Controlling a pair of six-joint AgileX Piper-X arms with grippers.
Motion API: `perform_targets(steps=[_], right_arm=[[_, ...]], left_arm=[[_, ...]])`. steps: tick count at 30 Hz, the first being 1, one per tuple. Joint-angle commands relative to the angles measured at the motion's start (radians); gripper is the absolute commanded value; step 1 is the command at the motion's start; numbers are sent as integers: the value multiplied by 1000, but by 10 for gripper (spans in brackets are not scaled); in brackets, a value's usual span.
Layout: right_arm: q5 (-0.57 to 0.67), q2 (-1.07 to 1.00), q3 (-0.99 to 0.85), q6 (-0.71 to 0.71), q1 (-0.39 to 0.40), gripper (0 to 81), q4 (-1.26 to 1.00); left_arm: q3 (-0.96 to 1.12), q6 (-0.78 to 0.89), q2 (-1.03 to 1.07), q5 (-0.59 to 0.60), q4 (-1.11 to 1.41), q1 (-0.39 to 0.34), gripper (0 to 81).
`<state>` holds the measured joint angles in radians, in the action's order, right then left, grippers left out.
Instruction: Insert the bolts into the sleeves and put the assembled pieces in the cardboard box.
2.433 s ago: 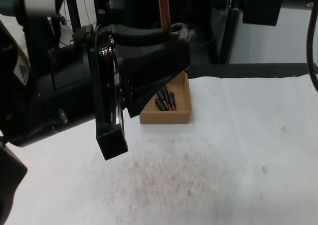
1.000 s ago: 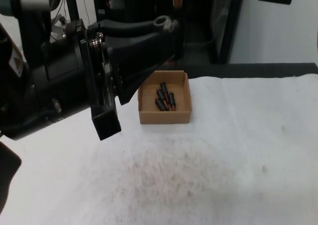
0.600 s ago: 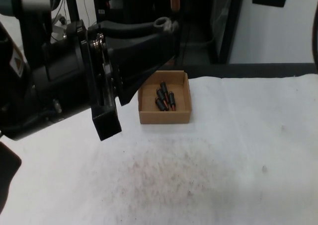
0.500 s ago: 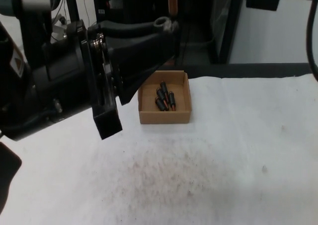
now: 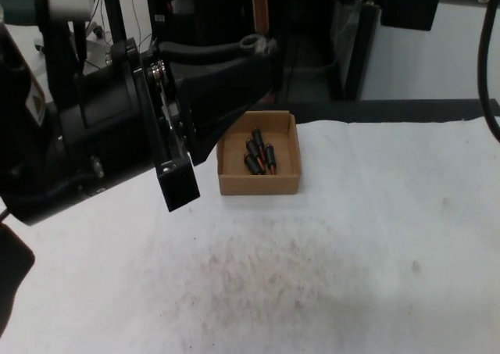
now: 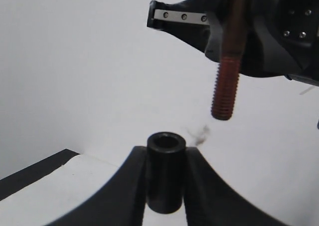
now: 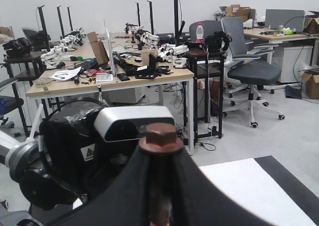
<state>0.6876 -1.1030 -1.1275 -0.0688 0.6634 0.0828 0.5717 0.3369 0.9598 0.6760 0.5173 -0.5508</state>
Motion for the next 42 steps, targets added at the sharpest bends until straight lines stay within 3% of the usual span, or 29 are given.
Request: perform_targets(steps=[1, 9, 42], right_arm=[[-1, -3, -6, 2, 2, 8, -5], [-1, -11, -6, 2, 2, 8, -5], [-32, -12, -6, 92, 2, 8, 108]], left_arm=[[1, 8, -2, 0, 10, 0, 3], [1, 8, -2, 92, 10, 0, 3], [1, 8, -2, 89, 47, 0, 3]])
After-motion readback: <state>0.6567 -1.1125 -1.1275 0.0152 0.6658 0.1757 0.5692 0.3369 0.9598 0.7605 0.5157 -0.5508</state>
